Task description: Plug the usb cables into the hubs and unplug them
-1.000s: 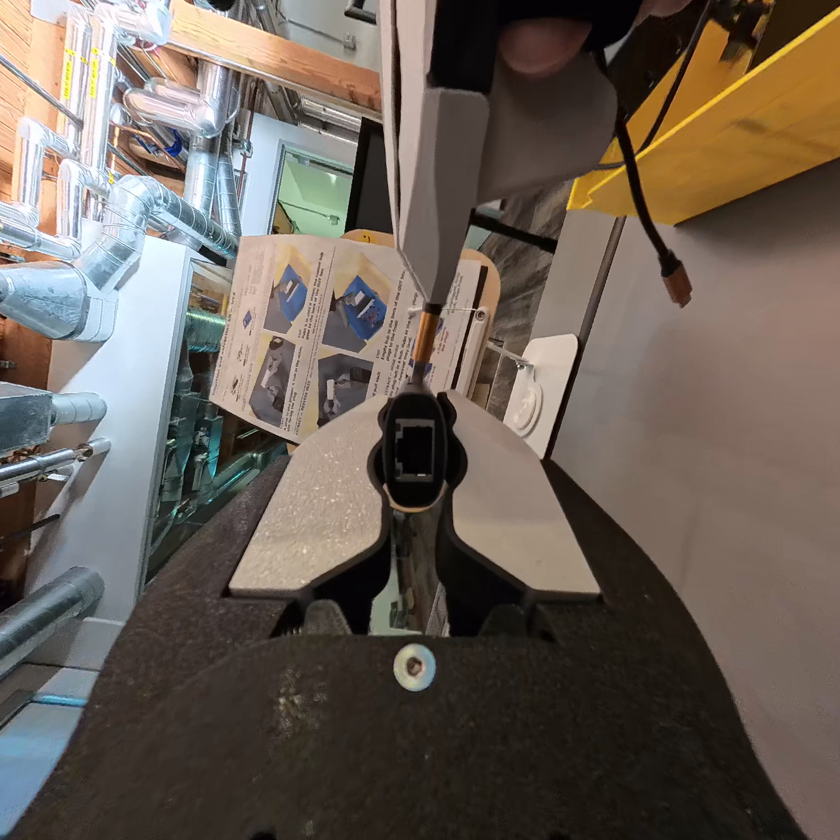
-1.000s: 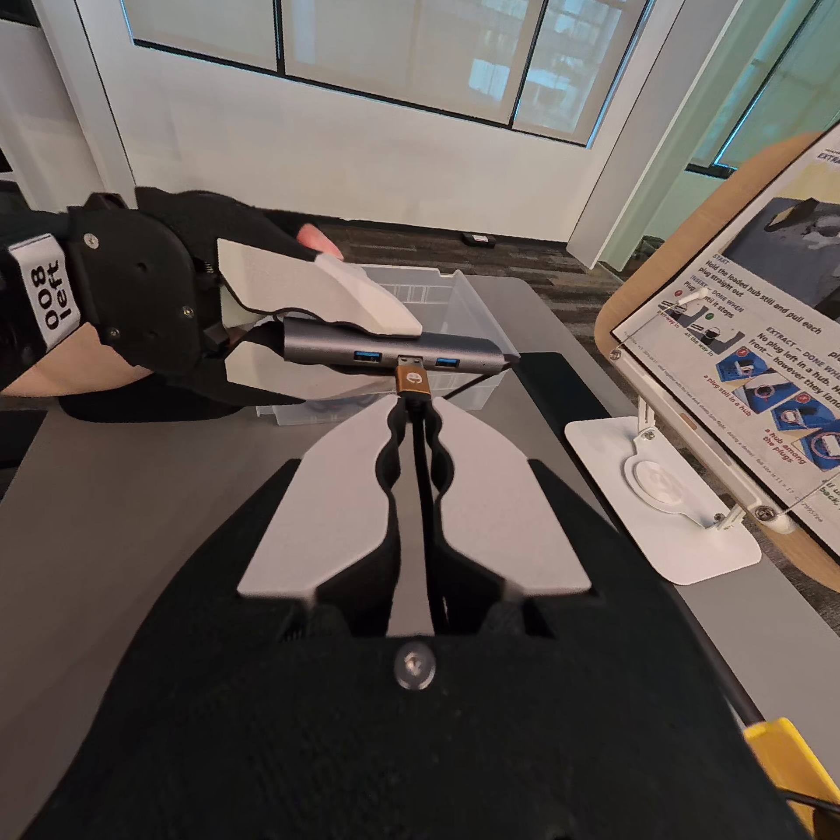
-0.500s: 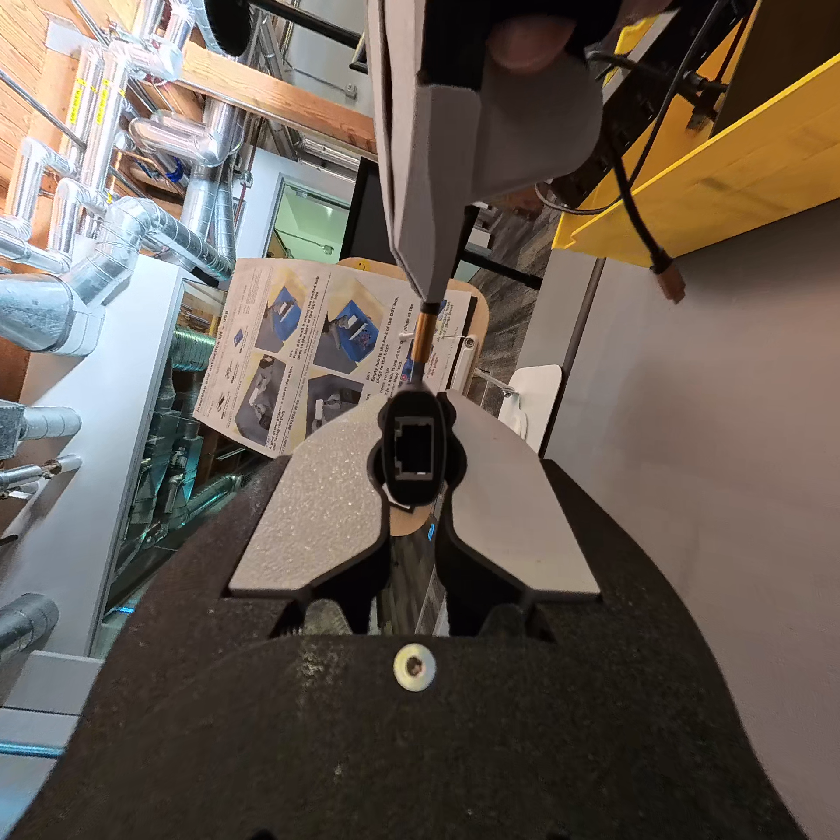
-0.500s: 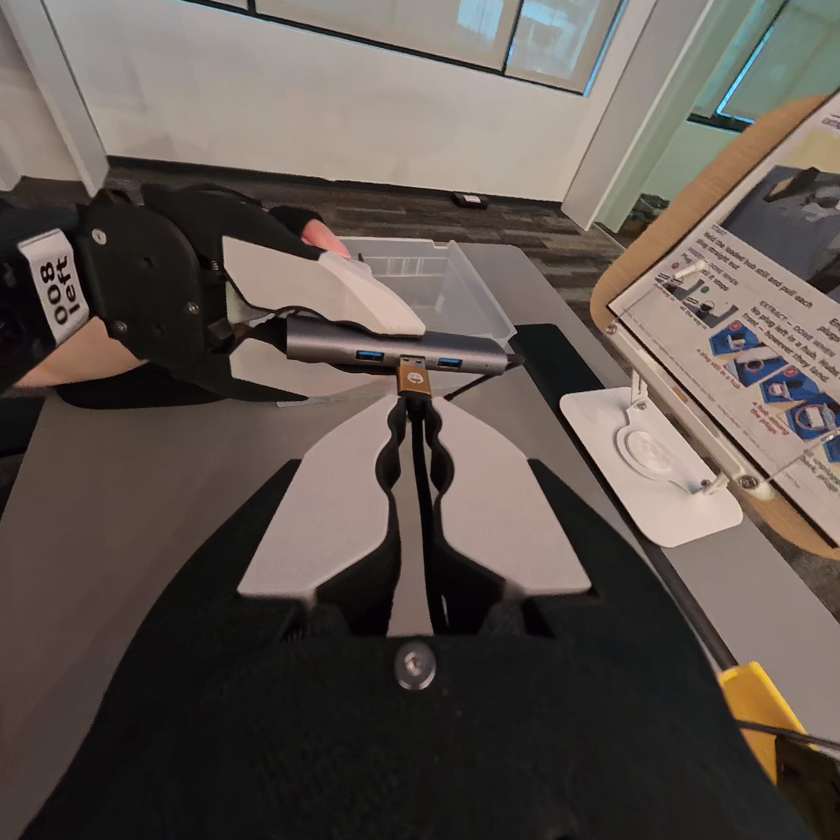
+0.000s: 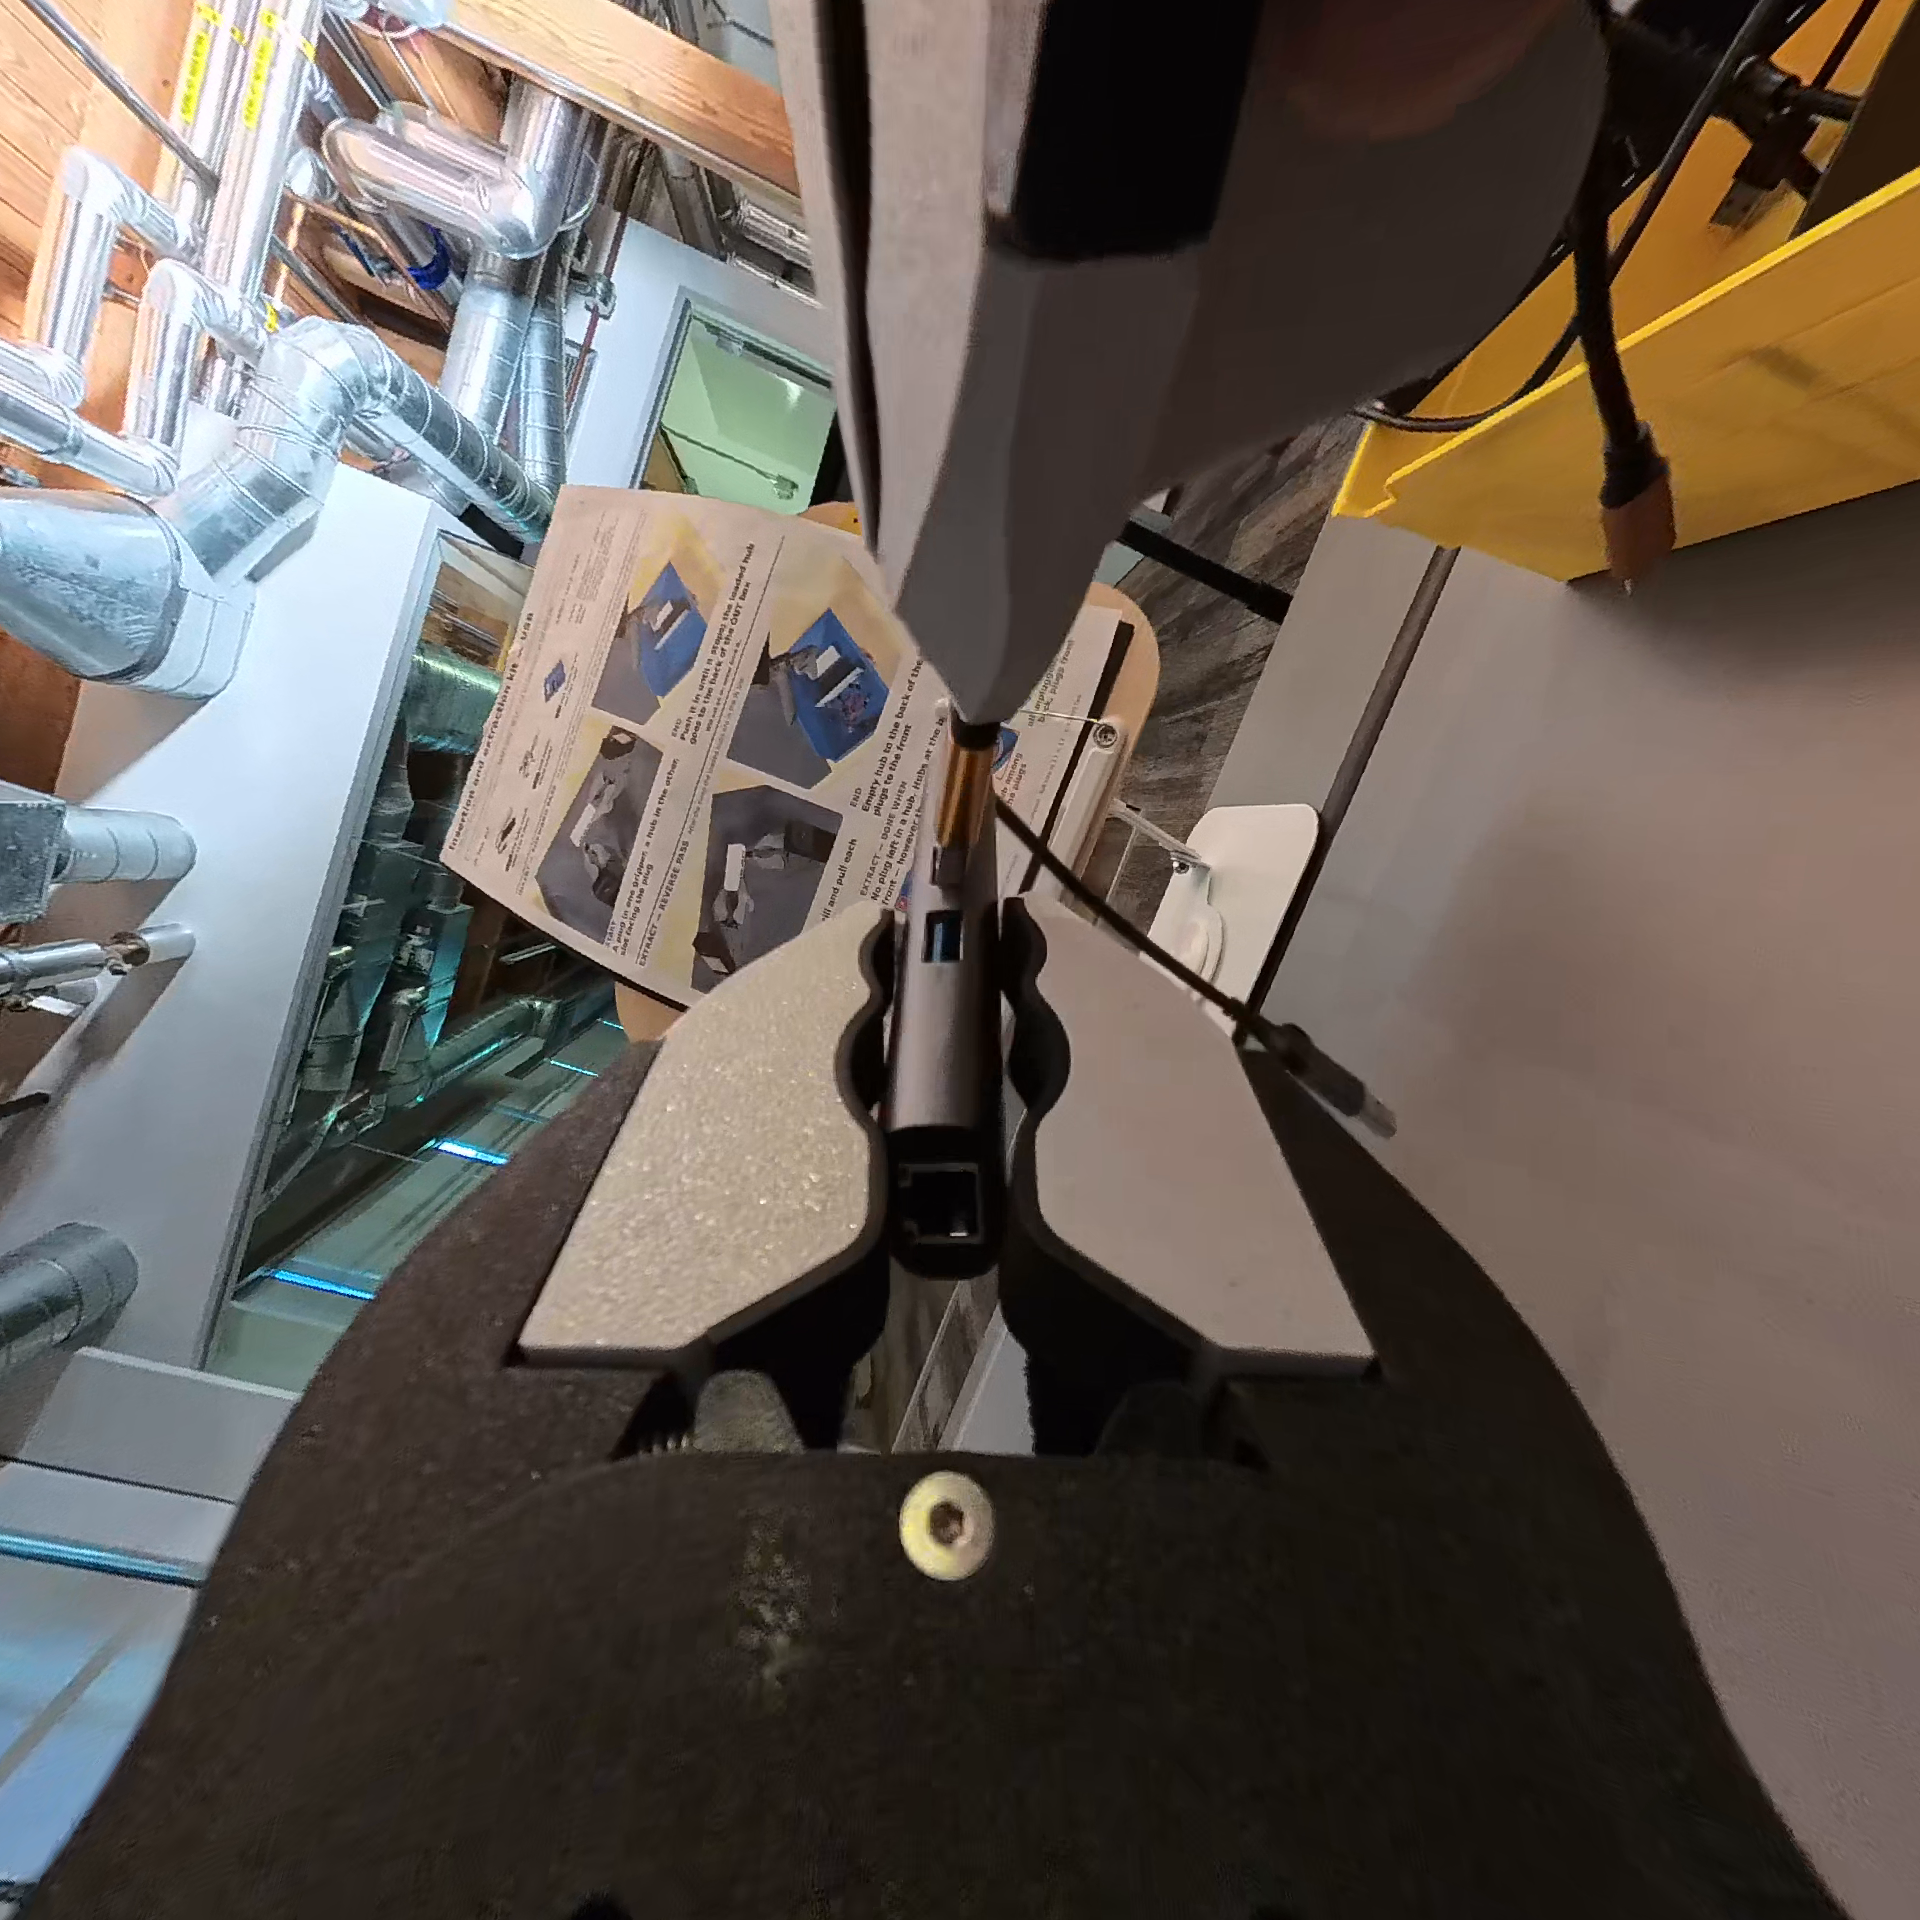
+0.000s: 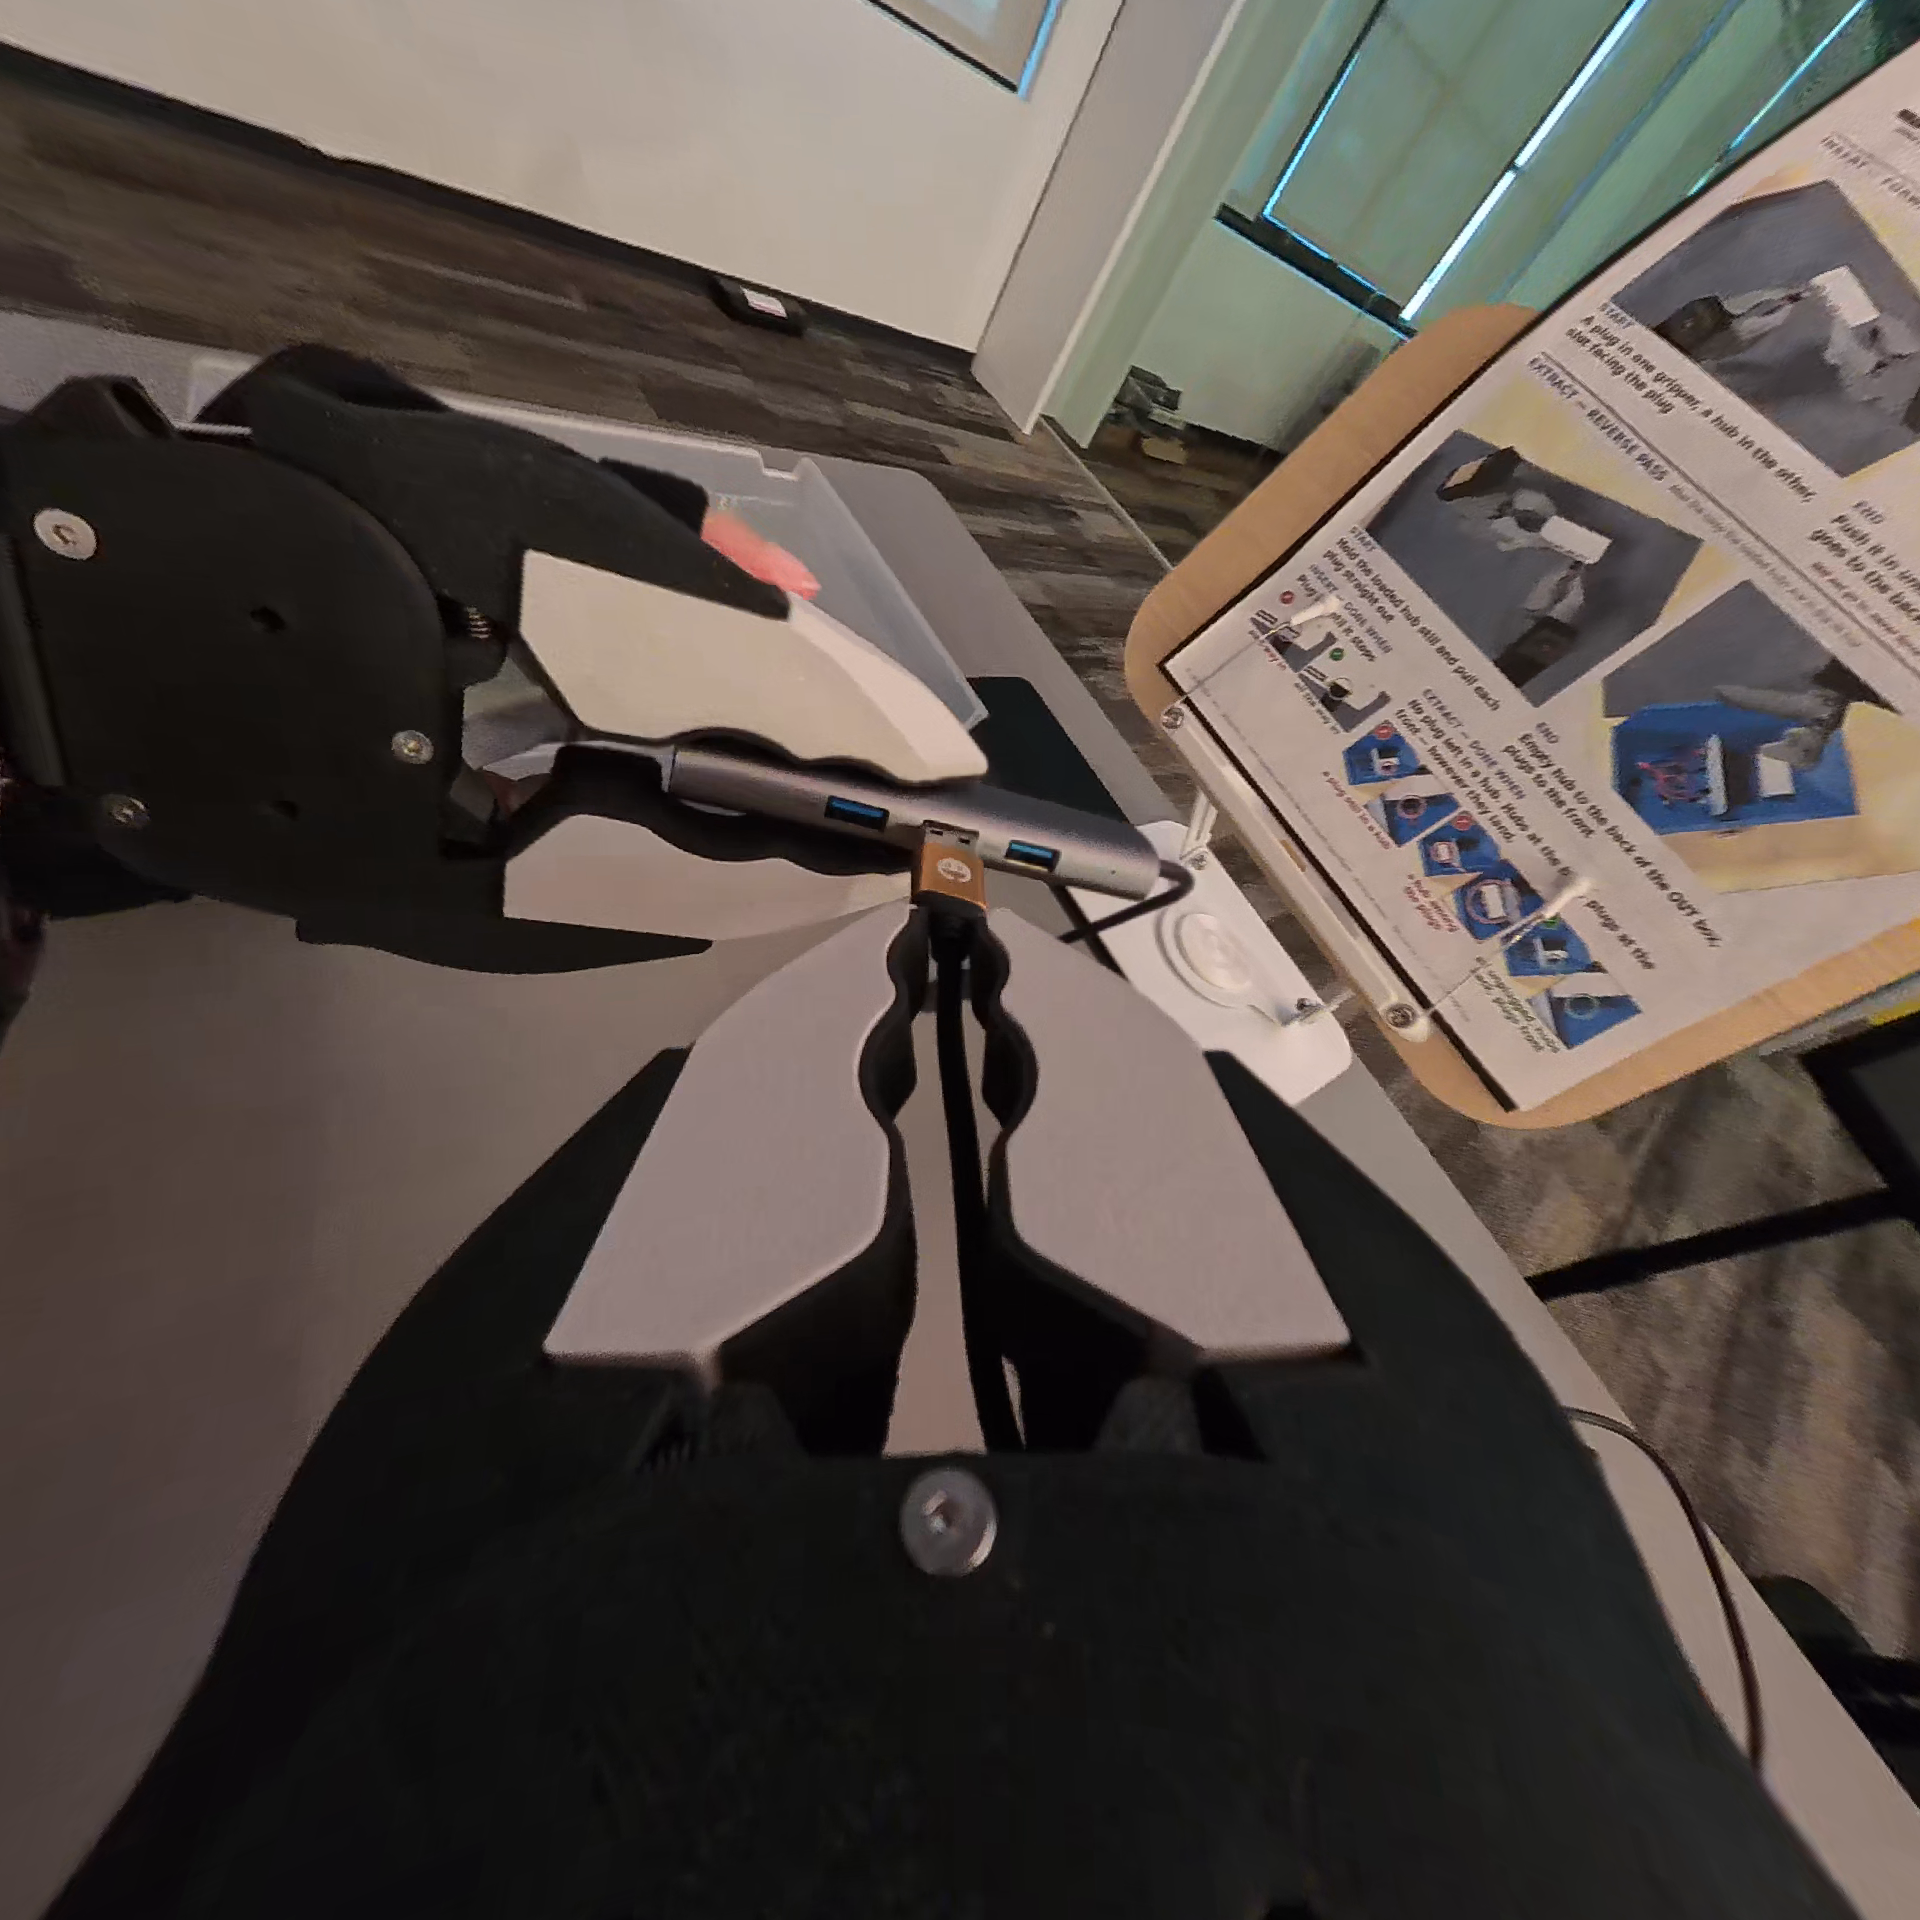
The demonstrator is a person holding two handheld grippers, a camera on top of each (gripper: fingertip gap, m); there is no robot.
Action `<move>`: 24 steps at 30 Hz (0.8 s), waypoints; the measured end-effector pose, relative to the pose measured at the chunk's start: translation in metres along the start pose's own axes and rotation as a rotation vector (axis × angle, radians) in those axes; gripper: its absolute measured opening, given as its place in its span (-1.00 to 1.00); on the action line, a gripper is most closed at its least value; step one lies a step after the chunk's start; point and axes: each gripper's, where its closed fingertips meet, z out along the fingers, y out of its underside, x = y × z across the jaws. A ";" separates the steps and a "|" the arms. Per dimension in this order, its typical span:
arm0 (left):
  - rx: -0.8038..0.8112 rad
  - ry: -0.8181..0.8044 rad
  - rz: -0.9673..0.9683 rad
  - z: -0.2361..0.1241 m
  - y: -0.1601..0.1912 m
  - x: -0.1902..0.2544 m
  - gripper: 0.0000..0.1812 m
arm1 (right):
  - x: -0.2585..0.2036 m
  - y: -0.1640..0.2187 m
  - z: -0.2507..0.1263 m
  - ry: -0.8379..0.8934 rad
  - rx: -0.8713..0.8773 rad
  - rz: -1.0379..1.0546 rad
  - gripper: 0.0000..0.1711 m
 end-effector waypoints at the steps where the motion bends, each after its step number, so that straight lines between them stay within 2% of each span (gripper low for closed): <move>1: 0.005 0.006 -0.004 0.001 0.000 0.002 -0.81 | 0.000 0.001 0.000 0.005 -0.006 -0.003 -0.91; 7: 0.011 0.009 0.020 -0.001 -0.001 0.003 -0.80 | -0.003 0.001 -0.002 -0.035 -0.020 0.027 -0.91; 15: 0.125 -0.043 0.073 -0.012 -0.021 0.000 -0.81 | -0.005 -0.004 -0.023 -0.162 -0.013 0.149 -0.91; 24: 0.091 -0.028 0.071 -0.012 -0.021 0.006 -0.81 | -0.007 0.000 -0.022 -0.151 -0.050 0.142 -0.91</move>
